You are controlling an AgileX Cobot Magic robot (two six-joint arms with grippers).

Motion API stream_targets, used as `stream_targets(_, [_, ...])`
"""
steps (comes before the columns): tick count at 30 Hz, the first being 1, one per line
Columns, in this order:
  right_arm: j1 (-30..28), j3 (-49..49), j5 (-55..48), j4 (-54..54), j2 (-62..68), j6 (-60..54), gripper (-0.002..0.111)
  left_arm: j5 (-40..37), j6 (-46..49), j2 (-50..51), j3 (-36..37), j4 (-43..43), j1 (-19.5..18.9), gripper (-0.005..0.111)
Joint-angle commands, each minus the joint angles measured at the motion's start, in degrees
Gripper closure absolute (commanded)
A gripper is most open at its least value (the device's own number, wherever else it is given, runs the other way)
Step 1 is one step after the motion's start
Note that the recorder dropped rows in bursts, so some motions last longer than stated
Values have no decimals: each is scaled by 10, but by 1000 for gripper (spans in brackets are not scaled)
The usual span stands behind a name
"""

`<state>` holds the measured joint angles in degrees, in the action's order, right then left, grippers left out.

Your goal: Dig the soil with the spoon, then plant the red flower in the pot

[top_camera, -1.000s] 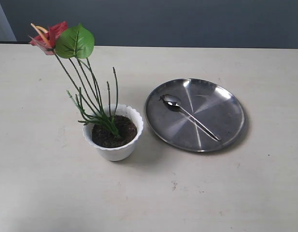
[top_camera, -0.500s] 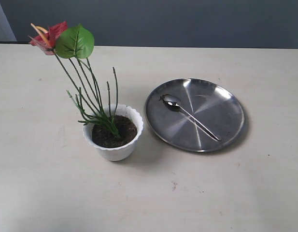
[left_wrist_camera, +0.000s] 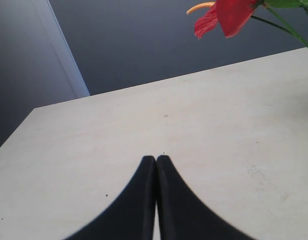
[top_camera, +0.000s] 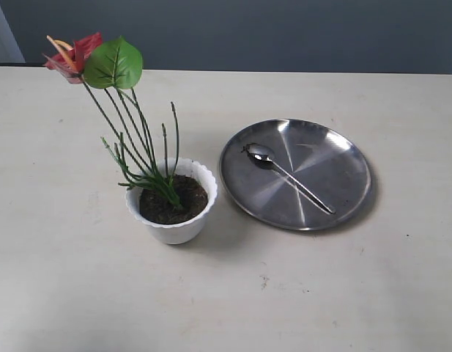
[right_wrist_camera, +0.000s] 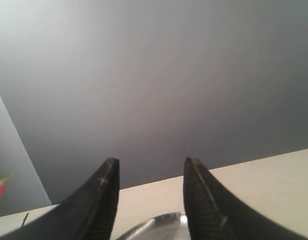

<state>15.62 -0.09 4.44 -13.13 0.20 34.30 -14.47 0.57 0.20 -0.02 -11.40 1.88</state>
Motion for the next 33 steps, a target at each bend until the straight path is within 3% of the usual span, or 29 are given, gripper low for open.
stream_targets(1, [3, 1, -81, 105, -2, -76, 68, 5, -1, -2, 0, -1, 0, 106])
stream_targets(33, [3, 1, -117, 112, -2, -88, 68, 5, -1, -2, 0, -1, 0, 106])
